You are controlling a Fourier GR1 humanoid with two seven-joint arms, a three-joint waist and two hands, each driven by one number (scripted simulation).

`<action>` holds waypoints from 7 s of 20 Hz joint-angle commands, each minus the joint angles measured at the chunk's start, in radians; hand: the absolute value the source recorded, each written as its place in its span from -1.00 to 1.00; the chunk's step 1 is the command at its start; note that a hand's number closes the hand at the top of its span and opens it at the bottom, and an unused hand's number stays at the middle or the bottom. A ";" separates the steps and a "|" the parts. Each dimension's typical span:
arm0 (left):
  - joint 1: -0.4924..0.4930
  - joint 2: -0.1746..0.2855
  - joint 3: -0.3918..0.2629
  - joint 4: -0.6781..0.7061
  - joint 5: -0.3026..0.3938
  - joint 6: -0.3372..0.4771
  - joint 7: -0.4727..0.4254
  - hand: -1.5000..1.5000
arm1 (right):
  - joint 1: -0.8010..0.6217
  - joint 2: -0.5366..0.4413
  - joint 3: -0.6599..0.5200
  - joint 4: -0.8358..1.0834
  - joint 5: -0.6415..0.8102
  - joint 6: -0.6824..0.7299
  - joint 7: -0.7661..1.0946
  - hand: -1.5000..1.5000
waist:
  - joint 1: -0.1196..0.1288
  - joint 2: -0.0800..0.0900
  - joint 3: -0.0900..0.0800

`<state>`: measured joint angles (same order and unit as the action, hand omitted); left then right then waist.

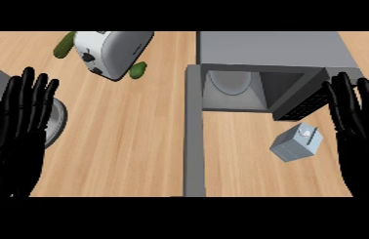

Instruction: Pick up the milk, place it into the microwave and close the microwave

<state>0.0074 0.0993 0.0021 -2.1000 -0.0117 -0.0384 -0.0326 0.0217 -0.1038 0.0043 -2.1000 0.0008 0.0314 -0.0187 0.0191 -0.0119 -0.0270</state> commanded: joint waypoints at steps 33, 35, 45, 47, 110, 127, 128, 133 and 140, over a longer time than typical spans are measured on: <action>0.178 -0.032 0.057 -0.143 0.180 -0.121 0.154 -1.00 | 0.006 0.016 -0.233 0.384 -0.022 -0.108 -0.078 -1.00 | -0.018 0.011 0.027; 0.196 -0.060 0.014 -0.184 0.138 -0.092 0.168 -1.00 | 0.082 0.072 -0.198 0.441 0.010 -0.111 -0.193 -1.00 | -0.018 0.011 0.028; 0.267 -0.077 0.032 -0.247 0.163 -0.121 0.172 -1.00 | 0.094 0.051 -0.272 0.680 -0.022 -0.077 -0.403 -1.00 | -0.017 0.011 0.027; 0.259 -0.068 0.050 -0.237 0.168 -0.126 0.173 -1.00 | 0.142 0.029 -0.308 0.721 -0.068 -0.009 -0.495 -1.00 | -0.019 0.011 0.027; 0.355 -0.047 0.207 -0.155 0.286 -0.276 0.088 -1.00 | -0.362 0.104 0.100 1.105 0.078 -0.386 -0.549 1.00 | -0.001 0.014 0.027; 0.263 -0.028 0.232 -0.110 0.304 -0.283 0.098 -1.00 | -0.931 -0.066 -0.136 1.753 0.180 -0.561 -0.482 1.00 | 0.040 0.036 0.028; 0.290 -0.042 0.209 -0.134 0.287 -0.280 0.111 -1.00 | -0.926 -0.099 -0.172 1.755 0.154 -0.565 -0.494 1.00 | 0.042 0.037 0.029; 0.295 -0.025 0.219 -0.139 0.279 -0.298 0.103 -1.00 | -0.966 -0.090 -0.170 1.814 0.211 -0.792 -0.545 1.00 | 0.063 0.045 0.029; 0.237 -0.023 0.203 -0.089 0.234 -0.277 0.116 -1.00 | -1.064 -0.089 -0.078 1.973 0.320 -0.728 -0.483 -1.00 | 0.069 0.049 0.029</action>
<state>0.2643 0.0809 0.2200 -2.2111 0.2520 -0.3205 0.0877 -1.0000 -0.2073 -0.1002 -0.1941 0.2830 -0.7011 -0.5222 0.0847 0.0344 0.0021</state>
